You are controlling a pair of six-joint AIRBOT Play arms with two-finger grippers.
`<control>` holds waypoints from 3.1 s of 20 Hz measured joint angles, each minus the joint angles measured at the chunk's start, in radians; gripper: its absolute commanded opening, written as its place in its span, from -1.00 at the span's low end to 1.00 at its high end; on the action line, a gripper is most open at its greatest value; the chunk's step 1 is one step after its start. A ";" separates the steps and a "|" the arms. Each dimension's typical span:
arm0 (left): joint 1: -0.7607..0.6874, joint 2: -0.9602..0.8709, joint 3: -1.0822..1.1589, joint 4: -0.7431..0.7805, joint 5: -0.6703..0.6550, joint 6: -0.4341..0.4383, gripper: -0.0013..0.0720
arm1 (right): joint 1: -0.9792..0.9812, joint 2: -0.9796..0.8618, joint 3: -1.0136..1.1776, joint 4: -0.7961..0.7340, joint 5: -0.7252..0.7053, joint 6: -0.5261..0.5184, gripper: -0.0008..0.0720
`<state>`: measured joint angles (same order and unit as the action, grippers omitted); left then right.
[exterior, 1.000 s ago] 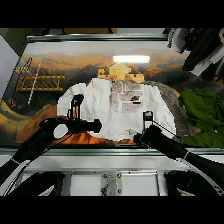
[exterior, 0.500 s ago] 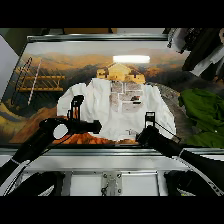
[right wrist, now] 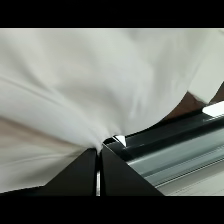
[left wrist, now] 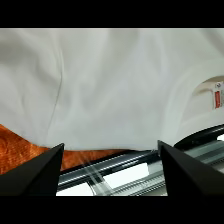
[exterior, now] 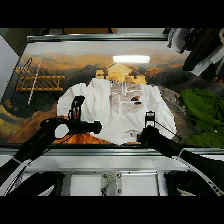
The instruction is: Fold the clothes and pants, and hang the long-sleeved shirts on hangers.
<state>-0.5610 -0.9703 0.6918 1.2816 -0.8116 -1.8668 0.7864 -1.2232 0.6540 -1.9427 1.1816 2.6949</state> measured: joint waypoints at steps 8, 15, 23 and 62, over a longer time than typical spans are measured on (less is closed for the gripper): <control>-0.211 -0.237 0.135 0.007 -0.012 -0.008 0.71 | 0.000 0.165 0.011 0.053 -0.036 -0.097 -0.93; -0.345 -0.431 0.304 0.130 -0.055 -0.106 0.71 | 0.000 0.388 0.019 0.125 -0.025 -0.126 -0.93; -0.381 -0.531 0.372 0.292 -0.143 -0.221 0.71 | 0.002 0.466 0.066 0.156 -0.014 -0.130 -0.93; -0.440 0.024 0.180 0.012 -0.402 -0.151 -0.15 | -0.048 0.389 0.365 0.366 0.434 -0.508 -0.93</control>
<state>-1.0012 -0.9459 0.8715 1.2934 -1.2137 -2.0174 0.7383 -0.8345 1.0187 -1.5764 1.6157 2.1872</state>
